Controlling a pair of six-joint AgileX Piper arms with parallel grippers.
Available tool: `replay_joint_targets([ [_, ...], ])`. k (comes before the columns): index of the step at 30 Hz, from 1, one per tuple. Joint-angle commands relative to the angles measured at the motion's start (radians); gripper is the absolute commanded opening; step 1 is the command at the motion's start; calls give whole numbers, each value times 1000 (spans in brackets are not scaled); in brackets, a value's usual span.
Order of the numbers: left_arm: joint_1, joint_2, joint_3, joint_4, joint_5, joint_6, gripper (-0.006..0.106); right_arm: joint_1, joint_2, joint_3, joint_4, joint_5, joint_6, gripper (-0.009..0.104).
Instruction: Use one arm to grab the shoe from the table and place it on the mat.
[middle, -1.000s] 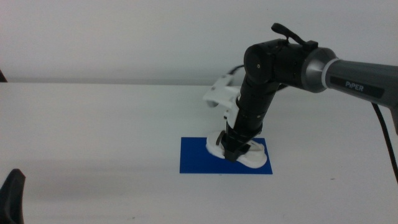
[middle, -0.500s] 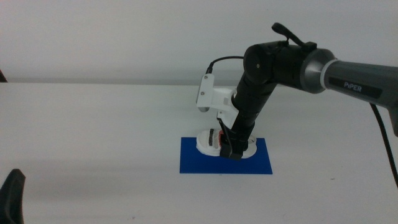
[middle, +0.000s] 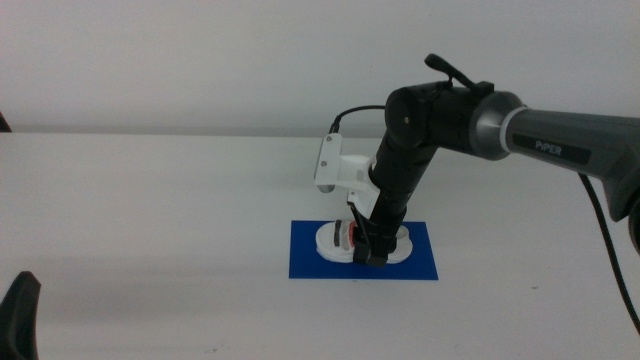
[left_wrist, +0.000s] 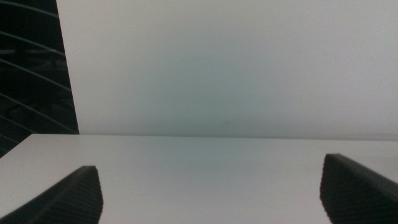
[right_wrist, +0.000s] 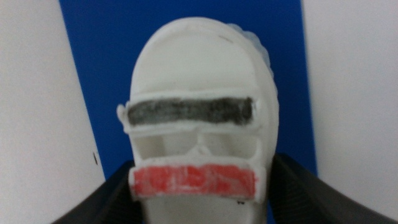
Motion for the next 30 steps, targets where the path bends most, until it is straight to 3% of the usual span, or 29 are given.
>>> replay_joint_targets([
  [1, 2, -41, 43, 0, -17, -6, 94, -8, 4, -7, 13, -7, -9, -1],
  [8, 2, -41, 43, 0, -17, -6, 94, -8, 7, -7, 24, -9, -9, -1],
  [11, 2, -41, 43, 0, -17, -6, 94, -8, 7, -7, 24, -9, -9, 10],
  [12, 2, -41, 43, 0, -17, -6, 94, -8, 7, -9, 24, -14, 2, 64],
  [15, 2, -41, 43, 0, -17, -6, 94, -8, -11, -39, 18, -9, 53, 85],
  [17, 2, -41, 43, 0, -17, -6, 94, -4, -44, -69, 16, -7, 107, 92],
  [24, 2, -41, 43, 0, -17, -6, 94, -12, -355, -64, 4, 55, 336, 93],
  [30, 2, -41, 43, 0, -17, -6, 94, -102, -847, 381, -10, -144, 384, 93],
])
